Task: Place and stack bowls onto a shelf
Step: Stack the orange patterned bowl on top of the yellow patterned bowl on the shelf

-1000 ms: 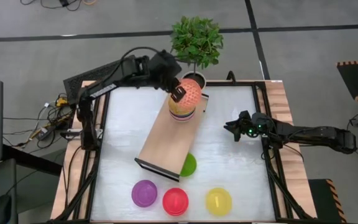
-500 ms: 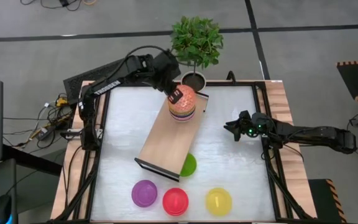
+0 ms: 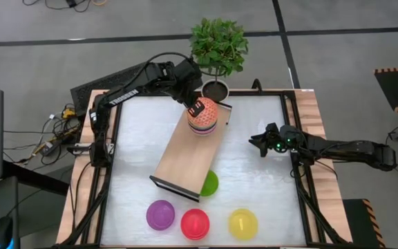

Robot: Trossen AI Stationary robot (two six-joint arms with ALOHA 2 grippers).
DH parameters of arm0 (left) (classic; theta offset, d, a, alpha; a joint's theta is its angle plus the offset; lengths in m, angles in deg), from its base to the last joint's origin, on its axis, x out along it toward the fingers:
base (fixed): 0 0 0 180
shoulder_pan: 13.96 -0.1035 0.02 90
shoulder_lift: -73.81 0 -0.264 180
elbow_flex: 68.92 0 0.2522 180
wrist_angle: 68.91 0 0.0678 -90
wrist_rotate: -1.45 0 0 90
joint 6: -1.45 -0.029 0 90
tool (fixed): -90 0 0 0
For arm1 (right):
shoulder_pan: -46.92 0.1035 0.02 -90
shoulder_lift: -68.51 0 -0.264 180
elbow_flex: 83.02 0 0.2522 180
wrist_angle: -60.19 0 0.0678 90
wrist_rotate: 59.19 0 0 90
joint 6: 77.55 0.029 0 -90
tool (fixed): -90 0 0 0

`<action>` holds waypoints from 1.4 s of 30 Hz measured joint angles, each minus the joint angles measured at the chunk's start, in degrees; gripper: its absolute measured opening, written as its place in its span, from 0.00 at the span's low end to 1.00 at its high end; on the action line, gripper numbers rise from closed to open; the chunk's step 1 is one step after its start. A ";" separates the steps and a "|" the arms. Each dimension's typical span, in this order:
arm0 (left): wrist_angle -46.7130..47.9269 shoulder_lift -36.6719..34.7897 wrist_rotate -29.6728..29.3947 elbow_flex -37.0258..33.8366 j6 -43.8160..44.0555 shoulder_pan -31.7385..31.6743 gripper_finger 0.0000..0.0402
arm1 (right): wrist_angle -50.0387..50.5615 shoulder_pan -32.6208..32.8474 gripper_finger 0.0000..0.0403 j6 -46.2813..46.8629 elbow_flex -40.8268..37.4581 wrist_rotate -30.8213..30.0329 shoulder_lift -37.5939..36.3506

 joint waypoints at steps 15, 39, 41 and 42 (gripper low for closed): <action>0.42 0.77 -5.30 0.02 2.23 0.09 0.13 | 0.00 0.00 0.41 0.04 -0.01 0.04 -0.01; 2.43 -1.40 2.08 0.57 6.27 -0.11 0.28 | -1.17 0.02 0.41 0.02 -0.02 0.20 -0.01; 2.85 -1.60 2.41 0.57 6.33 -0.13 0.25 | -1.22 0.02 0.41 0.02 -0.02 0.20 0.00; 2.86 -1.94 2.42 0.56 6.43 -0.12 0.25 | -1.22 0.02 0.41 0.02 -0.02 0.20 0.00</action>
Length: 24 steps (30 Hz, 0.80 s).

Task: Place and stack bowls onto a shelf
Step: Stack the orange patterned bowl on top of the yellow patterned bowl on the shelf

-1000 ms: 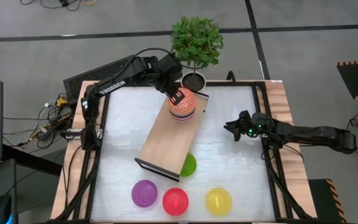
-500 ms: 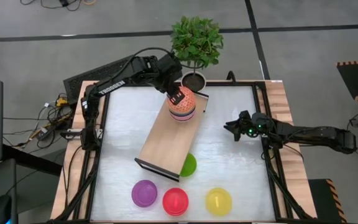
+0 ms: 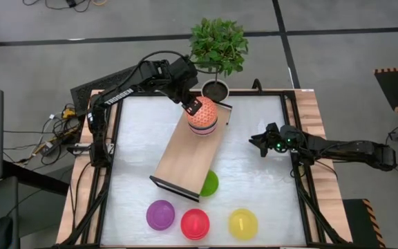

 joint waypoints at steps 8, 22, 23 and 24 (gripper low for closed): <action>-0.78 -2.54 -0.24 -0.01 0.16 -0.35 0.18 | 0.01 0.05 0.41 0.00 0.00 0.00 -0.01; -4.07 -3.91 -0.25 -5.06 -4.33 -2.88 0.00 | 0.09 0.07 0.41 0.01 0.02 0.02 -0.01; -4.11 -3.84 -0.55 -6.17 -4.28 -2.88 0.00 | 0.09 0.07 0.41 0.02 0.00 0.03 -0.01; -4.47 -3.82 -0.88 -7.12 -4.08 -2.88 0.00 | 0.11 0.07 0.41 0.07 0.00 0.04 -0.01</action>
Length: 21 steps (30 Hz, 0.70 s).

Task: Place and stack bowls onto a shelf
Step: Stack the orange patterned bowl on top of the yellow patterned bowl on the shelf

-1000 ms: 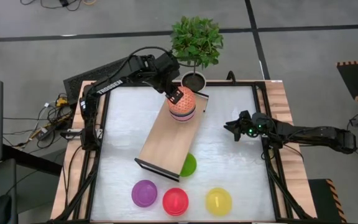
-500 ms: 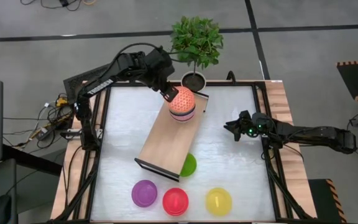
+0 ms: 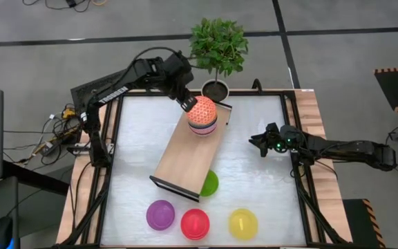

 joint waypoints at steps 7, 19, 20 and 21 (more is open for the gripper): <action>-3.15 -0.09 -0.49 -2.85 -0.46 0.11 0.00 | 0.00 0.00 0.41 0.04 0.00 0.02 -0.01; -3.05 0.00 0.68 -3.43 0.89 0.13 0.00 | -2.64 0.00 0.41 2.59 2.76 3.77 -0.07; -3.02 0.00 0.68 -3.38 0.89 0.13 0.00 | -4.55 0.00 0.41 2.48 4.50 4.35 -0.15; -3.02 0.00 0.68 -3.38 0.91 0.13 0.00 | -6.18 0.02 0.40 2.36 6.39 4.44 -0.20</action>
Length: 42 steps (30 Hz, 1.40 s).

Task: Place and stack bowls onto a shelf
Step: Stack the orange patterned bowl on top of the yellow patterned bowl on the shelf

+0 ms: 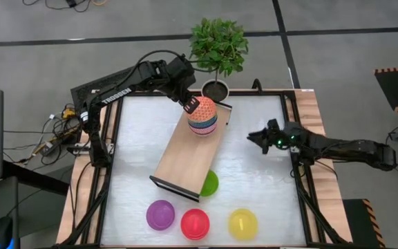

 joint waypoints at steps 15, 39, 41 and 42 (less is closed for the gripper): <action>-0.02 0.00 0.08 -0.33 0.13 0.00 0.00 | 2.61 7.54 0.04 -24.17 30.84 -0.26 22.45; -0.22 0.00 0.21 -0.33 0.11 0.02 0.00 | 0.22 13.94 0.04 -34.43 43.38 -2.03 44.59; -0.24 0.00 0.20 -0.35 -0.09 0.02 0.00 | 0.33 13.94 0.04 -34.43 43.38 -2.02 45.33; -0.26 0.00 0.20 -0.33 -0.32 0.02 0.00 | 0.45 13.94 0.04 -34.43 43.38 -2.01 45.67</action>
